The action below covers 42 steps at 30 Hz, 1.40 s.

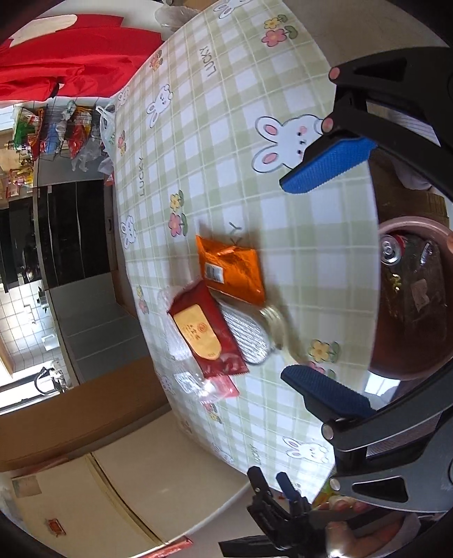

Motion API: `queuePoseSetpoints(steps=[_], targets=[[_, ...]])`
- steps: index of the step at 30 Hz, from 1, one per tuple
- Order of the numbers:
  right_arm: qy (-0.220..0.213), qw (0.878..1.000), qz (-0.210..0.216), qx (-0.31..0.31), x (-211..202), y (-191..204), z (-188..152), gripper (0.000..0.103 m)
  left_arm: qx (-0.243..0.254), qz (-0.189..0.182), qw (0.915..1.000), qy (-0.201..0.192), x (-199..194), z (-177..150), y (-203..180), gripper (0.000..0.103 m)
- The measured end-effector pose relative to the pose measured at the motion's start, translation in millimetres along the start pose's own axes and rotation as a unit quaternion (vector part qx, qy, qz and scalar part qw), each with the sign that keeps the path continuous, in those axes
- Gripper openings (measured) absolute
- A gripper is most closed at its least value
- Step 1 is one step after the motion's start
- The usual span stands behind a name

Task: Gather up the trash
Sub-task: 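Grasp the pink-and-clear plastic tray with the left tool, then grasp the red-and-gold snack packet with the right tool while the left holds the tray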

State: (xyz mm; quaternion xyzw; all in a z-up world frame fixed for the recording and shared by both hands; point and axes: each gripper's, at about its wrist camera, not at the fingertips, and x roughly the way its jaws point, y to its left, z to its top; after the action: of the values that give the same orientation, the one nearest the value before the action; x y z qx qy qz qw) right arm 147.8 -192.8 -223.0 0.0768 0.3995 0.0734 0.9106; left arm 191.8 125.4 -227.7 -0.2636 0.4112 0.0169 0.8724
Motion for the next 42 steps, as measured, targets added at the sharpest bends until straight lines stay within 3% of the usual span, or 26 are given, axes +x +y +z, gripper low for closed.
queuePoseSetpoints(steps=[3, 7, 12, 17, 21, 31, 32, 34, 42], targets=[[0.0, 1.0, -0.021, -0.006, 15, -4, 9, 0.097, -0.017, -0.007, 0.9998, -0.001, 28, 26, -5, 0.06], [0.007, 0.999, -0.029, -0.013, 35, -10, 16, 0.097, -0.027, -0.014, 0.9994, -0.015, 63, 53, -16, 0.057], [0.015, 0.999, -0.021, -0.022, 57, -18, 27, 0.097, -0.017, 0.011, 0.9998, -0.001, 114, 75, -26, 0.057], [0.012, 1.0, -0.012, -0.021, 73, -26, 40, 0.097, -0.046, 0.03, 0.9985, -0.009, 140, 86, -17, 0.057], [0.018, 1.0, -0.011, -0.016, 86, -33, 46, 0.097, -0.042, 0.039, 0.9983, -0.007, 155, 86, -16, 0.045], [0.031, 0.999, 0.002, -0.02, 100, -35, 50, 0.097, -0.039, 0.011, 0.9984, -0.041, 157, 77, -16, 0.032], [0.034, 0.999, 0.004, -0.02, 101, -34, 50, 0.097, -0.042, 0.003, 0.998, -0.046, 155, 78, -13, 0.018], [0.037, 0.999, 0.007, -0.02, 101, -32, 51, 0.097, -0.05, 0.001, 0.9977, -0.046, 153, 80, -10, 0.014], [0.056, 0.997, 0.04, -0.039, 116, -17, 59, 0.097, -0.029, -0.029, 0.9973, -0.061, 123, 87, -6, 0.013]])
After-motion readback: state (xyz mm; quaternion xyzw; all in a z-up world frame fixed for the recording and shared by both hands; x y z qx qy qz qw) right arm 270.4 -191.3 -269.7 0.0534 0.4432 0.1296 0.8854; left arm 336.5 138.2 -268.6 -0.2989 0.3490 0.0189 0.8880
